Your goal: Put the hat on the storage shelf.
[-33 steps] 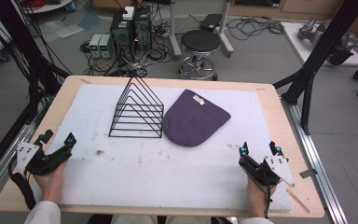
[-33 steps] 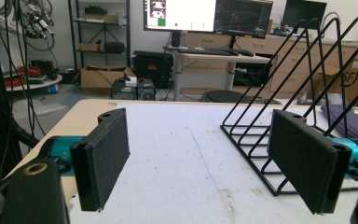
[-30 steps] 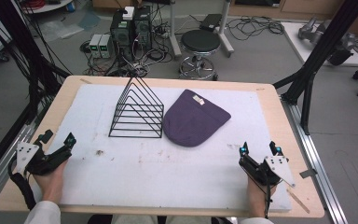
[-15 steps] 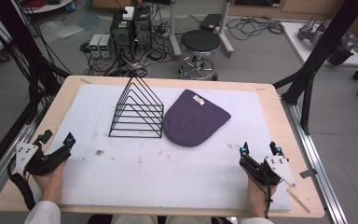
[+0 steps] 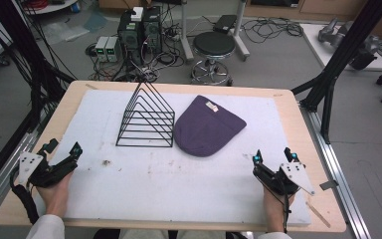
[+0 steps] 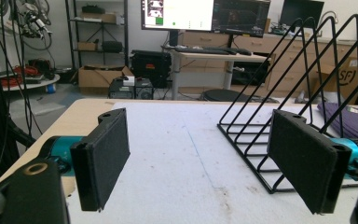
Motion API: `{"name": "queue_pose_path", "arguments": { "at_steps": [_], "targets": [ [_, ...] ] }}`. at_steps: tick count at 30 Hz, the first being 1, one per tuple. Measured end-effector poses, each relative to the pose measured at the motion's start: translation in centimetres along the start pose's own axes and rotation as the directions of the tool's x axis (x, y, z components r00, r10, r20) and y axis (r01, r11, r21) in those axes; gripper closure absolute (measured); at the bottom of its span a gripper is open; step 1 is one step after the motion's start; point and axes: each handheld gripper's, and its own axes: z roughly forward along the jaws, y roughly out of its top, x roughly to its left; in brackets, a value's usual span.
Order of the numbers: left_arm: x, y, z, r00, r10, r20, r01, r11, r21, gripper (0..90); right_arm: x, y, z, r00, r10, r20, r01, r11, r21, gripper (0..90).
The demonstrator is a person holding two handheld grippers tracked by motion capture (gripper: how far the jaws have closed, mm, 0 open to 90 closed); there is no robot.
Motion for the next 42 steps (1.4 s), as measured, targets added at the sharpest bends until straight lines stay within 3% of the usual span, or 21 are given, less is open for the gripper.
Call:
{"name": "queue_pose_path", "arguments": {
  "at_steps": [17,25,33,35,42],
  "targets": [
    [0.4,0.0,-0.1,0.9998,-0.014,-0.016,0.014,0.9999,0.001,21.2,2.5,2.6,2.4,0.9906,-0.065,-0.12,0.07,0.997,0.034,10.5],
    [0.2,0.0,-0.1,0.9999,0.002,-0.015,-0.002,1.0,0.001,21.2,4.2,3.5,3.9,0.9748,-0.093,-0.203,0.108,0.992,0.062,10.5],
    [0.2,0.0,-0.1,0.9995,0.026,-0.018,-0.026,0.9997,0.001,21.2,5.7,4.2,5.9,0.9505,-0.106,-0.292,0.144,0.983,0.112,10.5],
    [0.1,0.0,-0.1,0.9994,0.033,-0.013,-0.033,0.9995,0.001,21.2,5.9,4.3,6.1,0.9489,-0.106,-0.297,0.146,0.982,0.117,10.5],
    [0.1,0.0,0.0,0.9994,0.032,-0.011,-0.032,0.9995,0.006,21.2,7.3,4.4,7.3,0.9297,-0.126,-0.346,0.183,0.974,0.137,10.5]
  ]
}}
